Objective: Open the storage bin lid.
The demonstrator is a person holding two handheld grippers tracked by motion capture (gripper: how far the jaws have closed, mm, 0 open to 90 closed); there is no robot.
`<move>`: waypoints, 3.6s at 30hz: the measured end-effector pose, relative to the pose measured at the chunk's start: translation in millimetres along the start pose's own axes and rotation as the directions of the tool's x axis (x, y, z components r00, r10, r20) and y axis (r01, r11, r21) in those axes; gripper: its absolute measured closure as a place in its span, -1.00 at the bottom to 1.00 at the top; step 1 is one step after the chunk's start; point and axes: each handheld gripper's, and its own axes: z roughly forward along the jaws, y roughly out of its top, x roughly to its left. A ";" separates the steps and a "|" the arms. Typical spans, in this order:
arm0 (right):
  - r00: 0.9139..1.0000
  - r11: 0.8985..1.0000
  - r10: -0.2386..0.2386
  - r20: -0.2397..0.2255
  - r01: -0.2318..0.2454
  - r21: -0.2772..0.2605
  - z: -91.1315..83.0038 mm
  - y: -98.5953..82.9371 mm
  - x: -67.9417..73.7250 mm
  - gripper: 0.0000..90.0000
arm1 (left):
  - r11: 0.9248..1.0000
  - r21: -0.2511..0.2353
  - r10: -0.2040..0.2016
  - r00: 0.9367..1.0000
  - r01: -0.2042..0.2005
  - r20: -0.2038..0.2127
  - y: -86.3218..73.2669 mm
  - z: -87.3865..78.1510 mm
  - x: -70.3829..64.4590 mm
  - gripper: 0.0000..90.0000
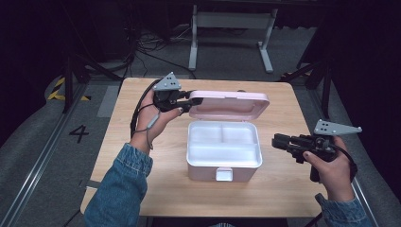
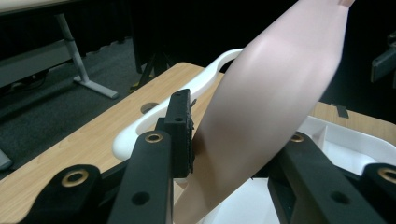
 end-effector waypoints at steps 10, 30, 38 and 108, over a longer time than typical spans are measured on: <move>0.999 1.000 -0.018 0.048 0.017 0.022 2.3 -1.6 -2.0 0.56 | 1.000 0.021 0.011 0.997 -0.010 -0.078 5.2 12.1 9.1 0.57; 0.995 0.998 -0.035 0.094 0.030 0.061 11.2 -6.8 -8.4 0.45 | 0.998 0.022 -0.054 0.990 0.058 -0.132 3.2 34.7 31.7 0.49; 0.995 0.998 -0.028 0.099 0.022 0.062 10.3 -8.2 -11.9 0.45 | 0.995 0.012 -0.100 0.986 0.102 -0.133 -4.9 41.9 41.4 0.47; 0.995 0.995 0.035 0.097 -0.044 0.092 12.8 -20.3 -37.4 0.37 | 0.917 0.237 -0.277 0.940 0.320 -0.199 -54.2 93.1 81.3 0.10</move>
